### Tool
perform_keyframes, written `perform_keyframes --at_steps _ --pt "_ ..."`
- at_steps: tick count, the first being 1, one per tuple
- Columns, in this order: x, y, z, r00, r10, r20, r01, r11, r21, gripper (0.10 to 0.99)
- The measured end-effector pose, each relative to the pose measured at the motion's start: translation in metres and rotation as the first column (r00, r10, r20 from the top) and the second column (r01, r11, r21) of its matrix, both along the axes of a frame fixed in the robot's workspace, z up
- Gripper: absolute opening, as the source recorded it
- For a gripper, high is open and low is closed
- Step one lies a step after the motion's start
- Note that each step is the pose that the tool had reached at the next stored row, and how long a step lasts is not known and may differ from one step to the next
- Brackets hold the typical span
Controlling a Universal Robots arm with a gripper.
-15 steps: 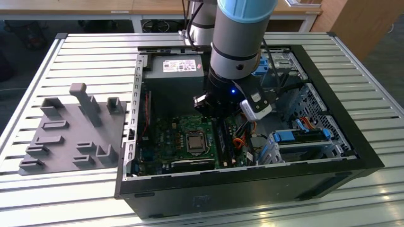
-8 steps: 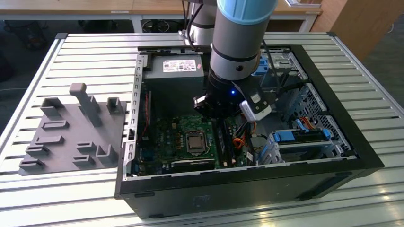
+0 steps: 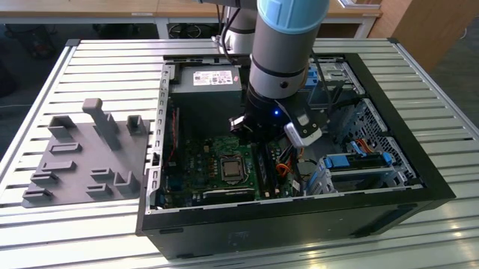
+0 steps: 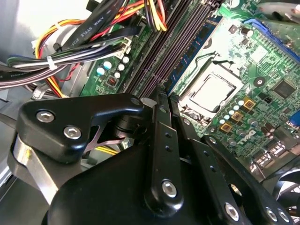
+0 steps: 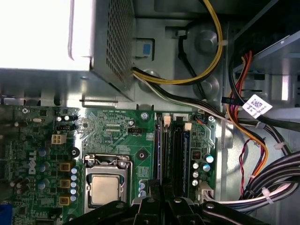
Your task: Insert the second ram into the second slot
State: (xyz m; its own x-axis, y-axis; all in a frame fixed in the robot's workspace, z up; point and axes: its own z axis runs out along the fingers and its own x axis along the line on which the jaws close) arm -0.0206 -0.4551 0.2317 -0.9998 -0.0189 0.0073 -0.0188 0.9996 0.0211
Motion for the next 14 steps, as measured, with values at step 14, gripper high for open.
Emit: perform_keyframes --at_steps 14 --pt "0.0019 -0.0056 -0.0015 1.0 -0.009 -0.0023 0.009 1.0 0.0 0.137"
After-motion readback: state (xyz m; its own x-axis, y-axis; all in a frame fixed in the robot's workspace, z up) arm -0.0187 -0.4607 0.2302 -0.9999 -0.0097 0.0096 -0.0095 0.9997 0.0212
